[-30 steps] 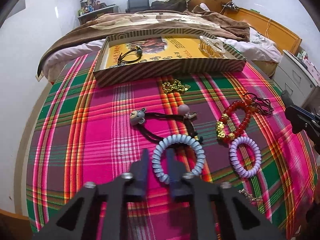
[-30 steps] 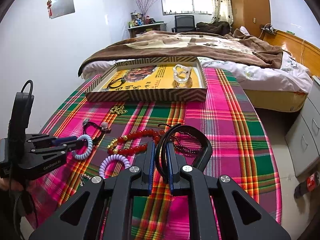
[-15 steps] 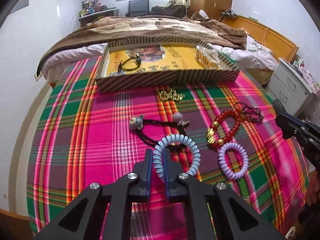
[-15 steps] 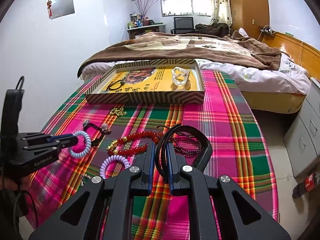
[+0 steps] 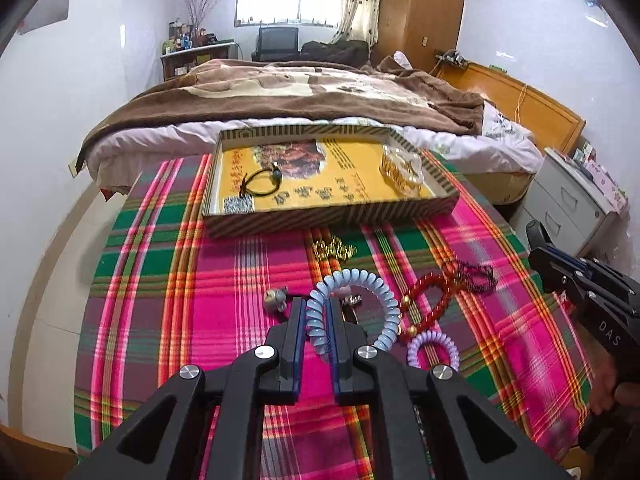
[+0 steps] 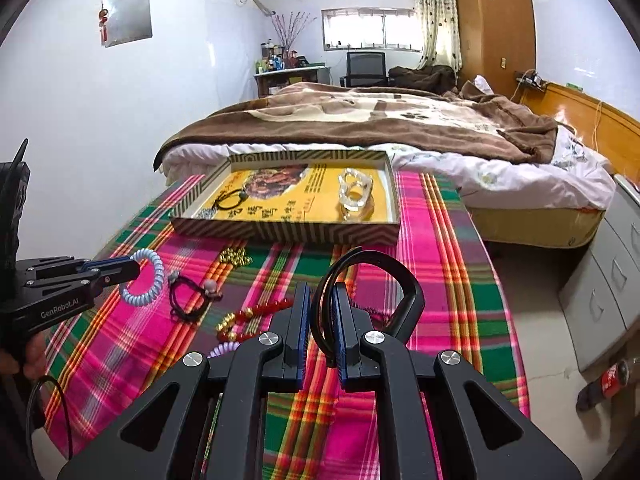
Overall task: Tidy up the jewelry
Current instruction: 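Carry both items into the yellow tray and open both grippers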
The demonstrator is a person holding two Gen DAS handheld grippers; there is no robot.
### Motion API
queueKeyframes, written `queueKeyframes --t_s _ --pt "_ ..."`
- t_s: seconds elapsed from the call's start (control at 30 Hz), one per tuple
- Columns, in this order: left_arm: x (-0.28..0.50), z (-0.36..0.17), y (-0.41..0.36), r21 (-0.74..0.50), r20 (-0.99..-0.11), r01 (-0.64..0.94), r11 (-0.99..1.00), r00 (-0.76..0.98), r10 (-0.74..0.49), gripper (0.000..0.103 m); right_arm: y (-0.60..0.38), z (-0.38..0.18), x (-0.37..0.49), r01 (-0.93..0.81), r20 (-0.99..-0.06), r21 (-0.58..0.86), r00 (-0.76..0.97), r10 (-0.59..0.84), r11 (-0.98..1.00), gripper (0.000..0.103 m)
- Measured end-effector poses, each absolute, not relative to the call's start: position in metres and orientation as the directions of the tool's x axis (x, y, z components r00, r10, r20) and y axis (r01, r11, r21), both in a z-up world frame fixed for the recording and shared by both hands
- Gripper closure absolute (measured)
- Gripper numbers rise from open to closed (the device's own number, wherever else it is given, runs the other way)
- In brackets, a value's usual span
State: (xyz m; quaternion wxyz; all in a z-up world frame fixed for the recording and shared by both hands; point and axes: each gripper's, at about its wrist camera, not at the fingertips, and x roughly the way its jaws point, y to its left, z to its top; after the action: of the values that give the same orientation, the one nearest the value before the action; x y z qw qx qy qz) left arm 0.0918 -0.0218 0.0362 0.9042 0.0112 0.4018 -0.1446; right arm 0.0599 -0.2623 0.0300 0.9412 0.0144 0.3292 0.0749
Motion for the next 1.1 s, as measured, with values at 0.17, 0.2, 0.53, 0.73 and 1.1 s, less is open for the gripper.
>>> queueKeyframes --t_s 0.17,0.2,0.53,0.73,1.1 --pt "0.107 0.048 -0.013 -0.120 -0.708 0.257 0.959 0.655 -0.264 0.093 -0.258 0.043 0.076 -0.146 -0.606 0.056 0.781 0.150 0.988 0.092" --pt "0.111 0.051 -0.011 -0.127 -0.704 0.253 0.959 0.658 -0.267 0.093 -0.258 0.045 0.080 -0.150 -0.603 0.051 0.783 0.150 0.987 0.092" --pt "0.162 0.057 -0.004 -0.163 -0.694 0.229 0.960 0.665 -0.276 0.093 -0.243 0.060 0.147 -0.202 -0.604 0.017 0.778 0.171 0.979 0.092" --pt "0.197 0.050 -0.005 -0.182 -0.697 0.213 0.960 0.661 -0.279 0.093 -0.229 0.051 0.195 -0.238 -0.633 -0.018 0.755 0.173 0.971 0.092" --pt "0.253 0.016 -0.001 -0.207 -0.742 0.165 0.964 0.616 -0.265 0.093 -0.196 0.016 0.272 -0.315 -0.712 -0.031 0.673 0.200 0.949 0.092"
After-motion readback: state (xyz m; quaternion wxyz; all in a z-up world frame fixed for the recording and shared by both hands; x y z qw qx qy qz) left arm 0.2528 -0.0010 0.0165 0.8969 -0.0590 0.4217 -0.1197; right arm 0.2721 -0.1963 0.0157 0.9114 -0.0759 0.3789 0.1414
